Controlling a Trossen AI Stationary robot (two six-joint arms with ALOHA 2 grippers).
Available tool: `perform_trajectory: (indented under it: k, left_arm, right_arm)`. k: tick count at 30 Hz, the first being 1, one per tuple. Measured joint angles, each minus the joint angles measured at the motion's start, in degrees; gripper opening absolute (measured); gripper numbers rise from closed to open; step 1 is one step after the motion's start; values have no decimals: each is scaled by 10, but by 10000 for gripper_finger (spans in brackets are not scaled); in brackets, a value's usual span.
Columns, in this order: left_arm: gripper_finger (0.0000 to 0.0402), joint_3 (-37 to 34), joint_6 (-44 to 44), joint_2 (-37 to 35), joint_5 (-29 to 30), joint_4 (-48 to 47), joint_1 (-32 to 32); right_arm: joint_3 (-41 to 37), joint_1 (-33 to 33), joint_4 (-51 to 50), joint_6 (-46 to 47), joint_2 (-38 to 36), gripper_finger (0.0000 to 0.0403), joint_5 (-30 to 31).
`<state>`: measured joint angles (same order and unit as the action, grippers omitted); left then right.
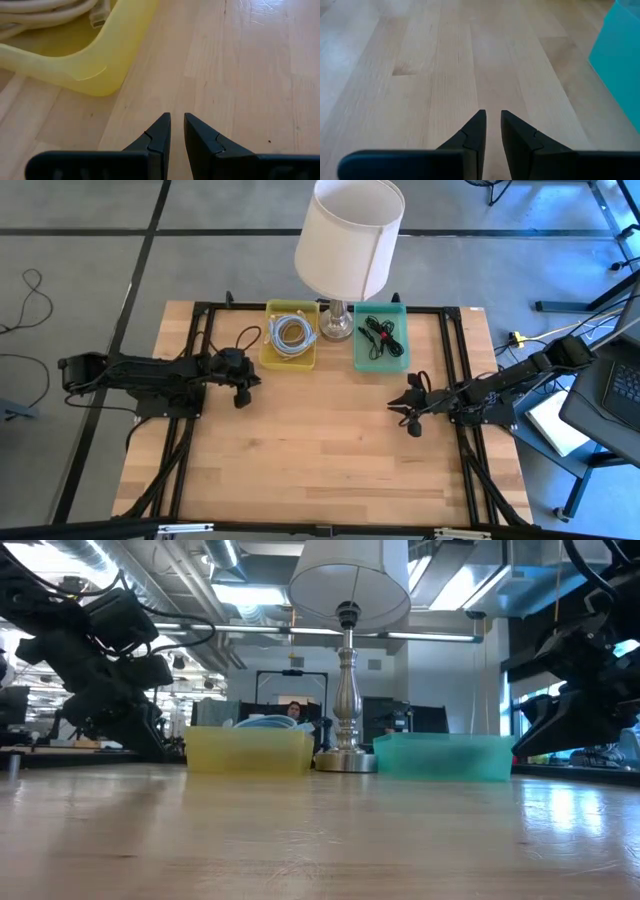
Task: Pick & Place USB Port
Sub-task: Return to Home Position
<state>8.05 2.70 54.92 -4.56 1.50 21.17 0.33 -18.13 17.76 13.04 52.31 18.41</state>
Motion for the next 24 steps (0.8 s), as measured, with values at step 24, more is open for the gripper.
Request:
perform_trajectory:
  k: [24]
  left_arm:
    - [47, 0, 0, -416, 0, -28, -63]
  right_arm:
    - [0, 0, -4, 0, -320, 63, 0]
